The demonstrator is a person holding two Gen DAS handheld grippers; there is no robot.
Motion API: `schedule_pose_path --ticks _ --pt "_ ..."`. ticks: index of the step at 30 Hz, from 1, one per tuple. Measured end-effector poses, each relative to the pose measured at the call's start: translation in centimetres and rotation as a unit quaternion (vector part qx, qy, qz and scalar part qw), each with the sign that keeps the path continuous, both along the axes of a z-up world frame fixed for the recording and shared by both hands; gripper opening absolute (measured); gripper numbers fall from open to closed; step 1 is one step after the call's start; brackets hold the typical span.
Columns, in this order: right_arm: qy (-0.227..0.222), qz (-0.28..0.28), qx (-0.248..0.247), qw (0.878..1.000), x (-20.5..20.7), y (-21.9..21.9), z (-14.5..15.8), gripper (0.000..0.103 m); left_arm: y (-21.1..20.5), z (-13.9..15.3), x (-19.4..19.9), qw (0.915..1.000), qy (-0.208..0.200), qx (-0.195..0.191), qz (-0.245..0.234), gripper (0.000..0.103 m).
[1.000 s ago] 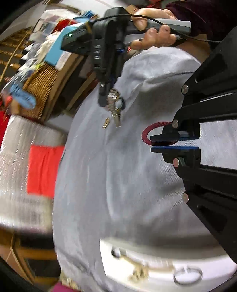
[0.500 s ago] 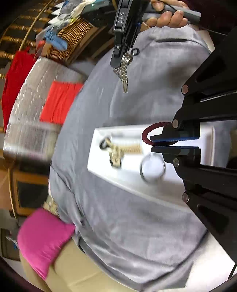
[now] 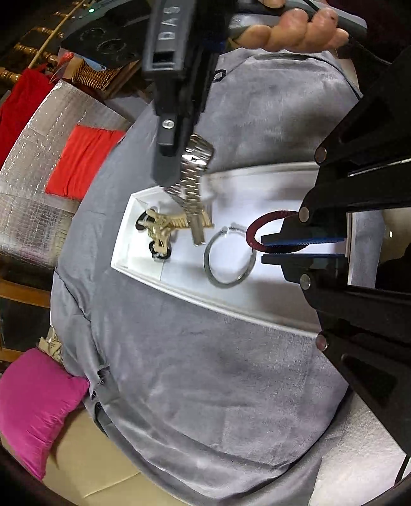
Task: Organize jewelry
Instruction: 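Carry the watch bracelet and red hair tie over the white tray, then open the right tool to drop the watch bracelet while the left tool drops the red hair tie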
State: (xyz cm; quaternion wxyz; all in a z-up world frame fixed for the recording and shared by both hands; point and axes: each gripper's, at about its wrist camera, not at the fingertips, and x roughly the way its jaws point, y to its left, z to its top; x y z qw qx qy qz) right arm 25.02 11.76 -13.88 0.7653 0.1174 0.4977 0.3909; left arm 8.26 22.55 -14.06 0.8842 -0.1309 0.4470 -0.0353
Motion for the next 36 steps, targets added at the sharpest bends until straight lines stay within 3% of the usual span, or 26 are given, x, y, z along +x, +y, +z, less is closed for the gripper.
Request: schedule_pose_path --ticks 12,26,36 --pt "0.028 0.003 -0.04 0.999 0.3 1.6 -3.4 0.011 1.6 -1.7 0.7 0.9992 0.032 -0.012 0.022 0.004" --pt "0.005 0.035 -0.077 0.996 -3.1 0.8 -2.4 0.011 3.1 -2.1 0.0 0.998 0.037 -0.009 0.05 0.004" --pt "0.02 0.055 -0.138 0.989 -4.4 1.5 -4.5 0.011 3.3 -2.1 0.1 0.9976 0.04 -0.016 0.053 0.004"
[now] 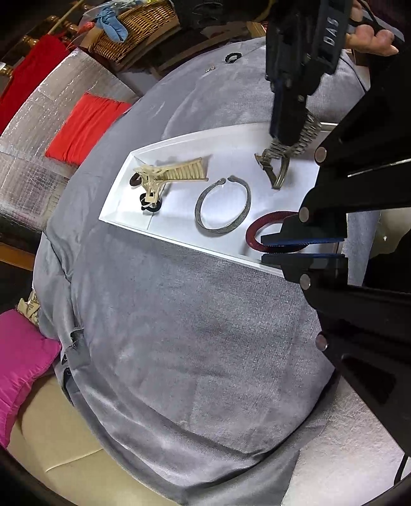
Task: Organize jewelry
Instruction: 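Open the right tool to drop the watch bracelet while the left tool drops the red hair tie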
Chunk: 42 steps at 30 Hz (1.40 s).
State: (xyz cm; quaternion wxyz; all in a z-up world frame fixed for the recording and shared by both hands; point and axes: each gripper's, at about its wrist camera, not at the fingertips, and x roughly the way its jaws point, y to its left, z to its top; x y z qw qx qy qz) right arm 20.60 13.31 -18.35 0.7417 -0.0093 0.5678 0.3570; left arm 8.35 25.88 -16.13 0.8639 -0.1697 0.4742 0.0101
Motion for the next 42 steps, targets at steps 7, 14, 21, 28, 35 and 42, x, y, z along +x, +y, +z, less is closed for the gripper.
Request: schedule_pose_path --ticks 7,14,21,28,35,42 --pt "0.011 0.001 -0.002 1.0 0.1 0.0 0.6 0.013 -0.1 -0.4 0.2 0.9999 0.01 -0.006 0.001 0.004" --pt "0.0 -0.028 0.029 0.999 0.6 -2.0 2.2 0.013 -0.3 -1.1 0.7 0.9992 0.035 -0.017 -0.009 0.004" --pt "-0.008 -0.072 0.049 0.996 0.9 -6.4 3.3 0.013 -0.8 -1.3 0.8 0.9976 0.057 -0.038 -0.009 0.023" --pt "-0.012 -0.143 0.063 0.988 1.5 -14.3 3.8 0.013 -2.5 1.3 0.0 0.9991 0.042 0.01 0.0 0.057" --pt "-0.024 -0.237 0.098 0.966 1.6 -24.9 4.2 0.013 -5.8 5.4 0.0 0.998 0.001 0.063 -0.004 0.062" --pt "-0.043 -0.376 0.166 0.911 1.1 -38.1 4.5 0.015 -15.2 8.6 3.0 0.9914 -0.054 0.083 -0.084 0.063"
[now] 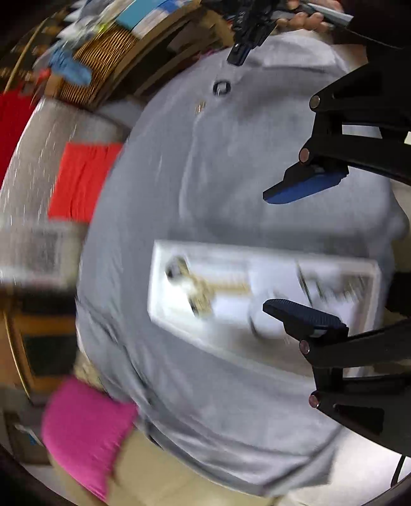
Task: Organize jewelry
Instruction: 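Open the right tool to drop the watch bracelet while the left tool drops the red hair tie, then grasp the black beaded bracelet on the gray cloth with the right tool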
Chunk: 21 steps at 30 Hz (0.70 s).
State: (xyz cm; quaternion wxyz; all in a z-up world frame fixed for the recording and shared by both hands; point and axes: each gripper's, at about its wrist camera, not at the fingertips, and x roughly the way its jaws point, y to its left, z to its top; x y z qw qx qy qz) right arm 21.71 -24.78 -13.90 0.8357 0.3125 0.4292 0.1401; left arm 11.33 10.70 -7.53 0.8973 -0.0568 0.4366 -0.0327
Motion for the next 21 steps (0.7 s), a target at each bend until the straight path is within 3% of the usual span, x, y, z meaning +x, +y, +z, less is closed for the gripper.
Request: schedule_pose_path --ticks 5,11,15,21 --pt "0.016 -0.085 0.012 0.996 0.3 -7.2 -1.4 0.016 -8.3 -1.3 4.1 0.9975 0.007 -0.009 -0.069 0.063" --pt "0.037 -0.113 0.008 0.993 2.4 -11.0 -3.2 0.016 -15.3 -4.2 7.7 0.993 0.033 -0.022 -0.111 0.063" --pt "0.041 -0.106 0.015 0.993 4.2 -11.6 -3.8 0.016 -17.5 -5.3 9.8 0.9919 0.039 -0.015 -0.12 0.063" --pt "0.065 -0.111 -0.022 0.991 7.4 -10.9 -5.1 0.016 -18.9 -6.7 12.0 0.9907 0.041 -0.011 -0.129 0.063"
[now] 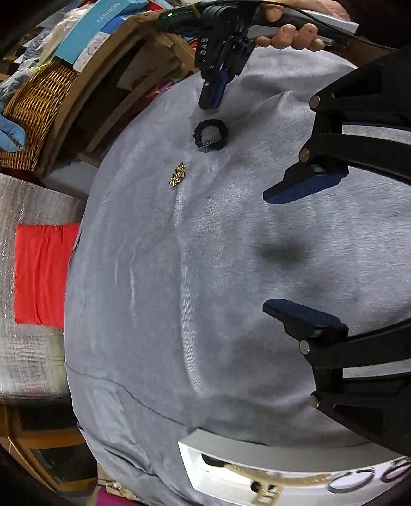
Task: Organize jewelry
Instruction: 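Grasp the black beaded bracelet on the gray cloth with the right tool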
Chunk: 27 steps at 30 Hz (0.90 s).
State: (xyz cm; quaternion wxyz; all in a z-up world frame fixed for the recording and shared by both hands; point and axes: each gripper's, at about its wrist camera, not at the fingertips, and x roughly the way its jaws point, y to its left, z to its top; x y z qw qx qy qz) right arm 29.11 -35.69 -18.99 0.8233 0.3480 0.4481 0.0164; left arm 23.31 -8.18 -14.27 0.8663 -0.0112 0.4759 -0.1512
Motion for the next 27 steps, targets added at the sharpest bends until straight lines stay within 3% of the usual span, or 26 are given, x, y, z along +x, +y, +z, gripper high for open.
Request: schedule_pose_path --ticks 10,19,27 --pt "0.031 -0.02 -0.002 0.999 2.3 0.0 -2.4 0.016 -1.0 -1.0 0.9 0.9989 -0.02 0.042 -0.001 0.063" --pt "0.018 -0.015 -0.033 0.999 1.3 1.7 -1.1 0.016 -0.3 -0.5 -0.4 0.9949 -0.052 0.086 0.001 0.064" --pt "0.007 -0.012 -0.053 0.998 0.6 2.7 -0.2 0.016 0.5 -0.4 -0.7 0.9935 -0.06 0.096 0.008 0.064"
